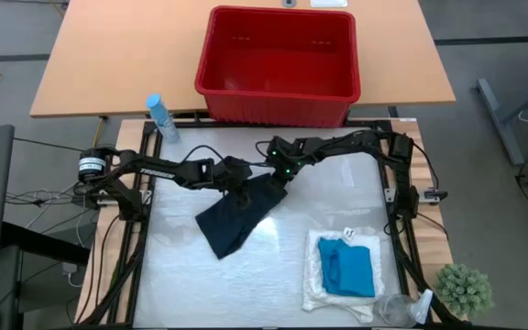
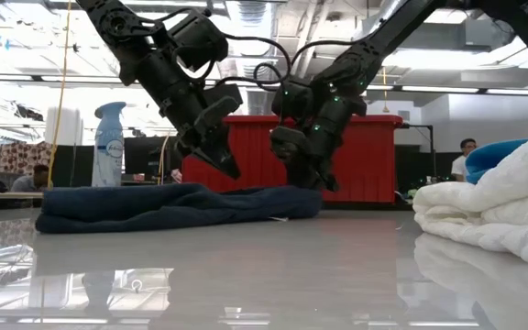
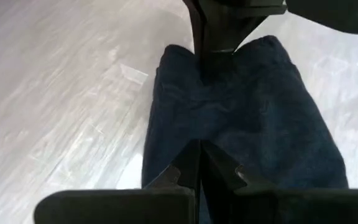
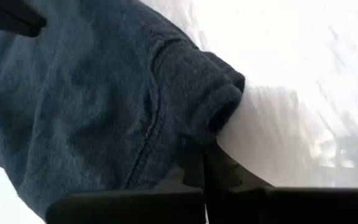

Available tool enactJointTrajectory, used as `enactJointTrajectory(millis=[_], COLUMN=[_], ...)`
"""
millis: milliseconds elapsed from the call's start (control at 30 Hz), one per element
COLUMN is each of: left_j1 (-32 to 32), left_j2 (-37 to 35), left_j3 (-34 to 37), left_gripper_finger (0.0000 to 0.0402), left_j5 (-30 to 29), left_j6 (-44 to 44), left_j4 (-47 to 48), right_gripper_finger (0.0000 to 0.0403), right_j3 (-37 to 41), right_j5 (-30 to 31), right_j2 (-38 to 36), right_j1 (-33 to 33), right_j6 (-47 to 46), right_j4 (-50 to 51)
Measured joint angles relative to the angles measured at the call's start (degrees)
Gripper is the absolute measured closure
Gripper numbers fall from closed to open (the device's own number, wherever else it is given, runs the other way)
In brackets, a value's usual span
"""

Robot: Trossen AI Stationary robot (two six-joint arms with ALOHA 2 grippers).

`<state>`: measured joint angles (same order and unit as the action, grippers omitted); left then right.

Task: Fold laundry
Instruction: Fold the dark blue shorts

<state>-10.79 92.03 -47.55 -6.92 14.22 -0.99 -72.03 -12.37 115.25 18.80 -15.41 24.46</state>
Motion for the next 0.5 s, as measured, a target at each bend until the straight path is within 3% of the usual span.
enactJointTrajectory(millis=[267, 433, 500], left_j1=[0.1, 2.5, 3.7], left_j2=[-3.4, -4.3, -3.1], left_j3=[-1.3, 0.4, 2.3], left_gripper_finger=[0.0401, 0.0401, 0.0401], left_j5=[0.7, 1.2, 0.0], left_j6=[0.6, 2.6, 3.8], left_j4=[6.6, 4.9, 0.0], right_gripper_finger=[0.0394, 0.0394, 0.0394], right_j3=[0.4, 0.4, 0.4], right_j5=[0.4, 1.3, 1.2], right_j2=[-4.8, -7.7, -8.7], right_j1=[4.4, 6.9, 7.2], right_j6=[-1.2, 0.3, 0.7], right_j4=[6.4, 9.5, 10.8])
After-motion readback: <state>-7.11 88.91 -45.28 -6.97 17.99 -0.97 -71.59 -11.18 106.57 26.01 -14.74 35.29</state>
